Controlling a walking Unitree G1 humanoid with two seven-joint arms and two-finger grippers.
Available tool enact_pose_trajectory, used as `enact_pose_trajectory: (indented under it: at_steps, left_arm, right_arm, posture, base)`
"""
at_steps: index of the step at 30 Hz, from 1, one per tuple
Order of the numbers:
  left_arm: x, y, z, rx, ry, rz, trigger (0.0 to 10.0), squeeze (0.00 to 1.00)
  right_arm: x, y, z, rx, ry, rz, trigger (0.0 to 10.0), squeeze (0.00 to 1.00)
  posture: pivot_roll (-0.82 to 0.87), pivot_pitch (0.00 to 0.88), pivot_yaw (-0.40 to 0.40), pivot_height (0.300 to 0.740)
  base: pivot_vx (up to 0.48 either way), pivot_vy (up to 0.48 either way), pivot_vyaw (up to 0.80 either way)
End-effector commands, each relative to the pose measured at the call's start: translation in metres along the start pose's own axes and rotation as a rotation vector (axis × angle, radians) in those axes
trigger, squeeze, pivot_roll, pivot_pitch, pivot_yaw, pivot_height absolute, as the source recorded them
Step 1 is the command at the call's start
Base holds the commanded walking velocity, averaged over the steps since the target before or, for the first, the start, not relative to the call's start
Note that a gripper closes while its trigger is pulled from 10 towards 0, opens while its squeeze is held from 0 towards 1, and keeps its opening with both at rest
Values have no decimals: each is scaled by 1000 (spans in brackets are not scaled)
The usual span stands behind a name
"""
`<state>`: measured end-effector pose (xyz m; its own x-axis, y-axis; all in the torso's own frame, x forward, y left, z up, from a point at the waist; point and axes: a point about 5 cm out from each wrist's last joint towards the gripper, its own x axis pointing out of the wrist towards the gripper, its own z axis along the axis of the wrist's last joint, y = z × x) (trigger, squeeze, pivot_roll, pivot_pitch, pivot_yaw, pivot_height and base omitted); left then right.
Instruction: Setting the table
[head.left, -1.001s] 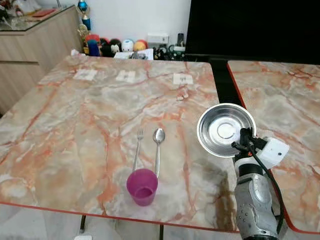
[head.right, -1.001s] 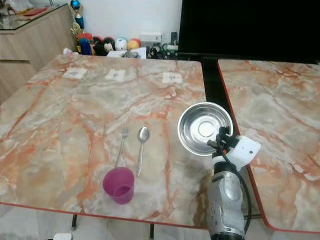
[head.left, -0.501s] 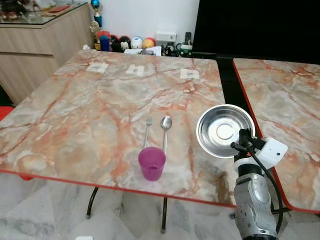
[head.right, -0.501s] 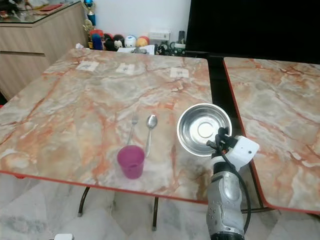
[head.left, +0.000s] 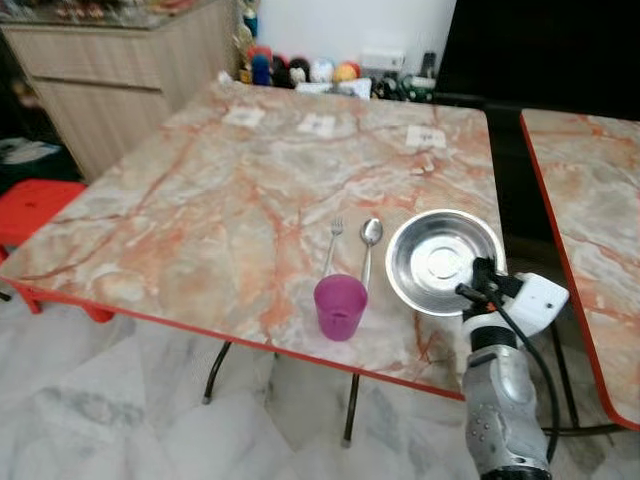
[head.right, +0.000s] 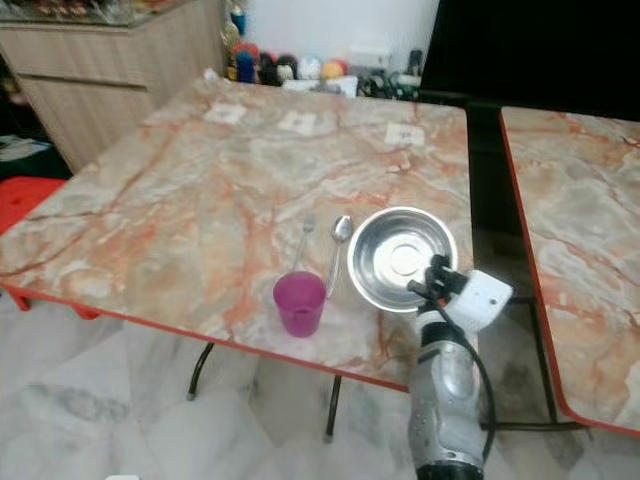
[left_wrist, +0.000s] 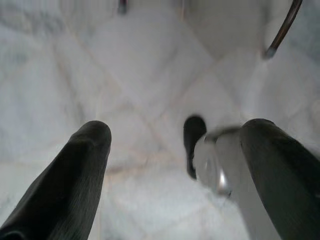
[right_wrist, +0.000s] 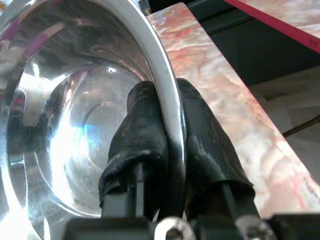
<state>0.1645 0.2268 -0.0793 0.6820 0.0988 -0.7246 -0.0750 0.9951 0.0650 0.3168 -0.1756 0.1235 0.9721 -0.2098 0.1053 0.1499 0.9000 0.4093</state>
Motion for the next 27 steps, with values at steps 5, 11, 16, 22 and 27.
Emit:
enact_pose_trajectory:
  at_steps: [5, 11, 16, 22, 27]
  left_arm:
    - [-3, 0, -9, -13, 27, 4, 10000, 0]
    - [-3, -2, -10, 15, 36, -9, 10000, 0]
    - [-3, -3, -10, 17, 37, -12, 10000, 0]
    - [-3, -5, -10, 22, 42, -16, 10000, 0]
    - [-2, -6, -10, 25, 43, -18, 10000, 0]
  right_arm:
    - [1, -4, 4, 1, -17, -18, 10000, 0]
    - [2, -4, 6, 9, -29, -21, 10000, 0]
    - [2, -4, 5, 17, -22, -22, 10000, 0]
    - [3, -5, 4, 16, -15, -23, 10000, 0]
    - [2, -3, 4, 7, -19, -18, 10000, 0]
  posture:
    - [18, 81, -19, 740]
    - [16, 73, -22, 740]
    - [15, 68, -23, 740]
    - [11, 61, -23, 740]
    - [12, 57, -23, 740]
  base:
    - [0, 0, 0]
    - [0, 0, 0]
    - [0, -64, 0]
    - [0, -324, -617]
    - [0, -324, 0]
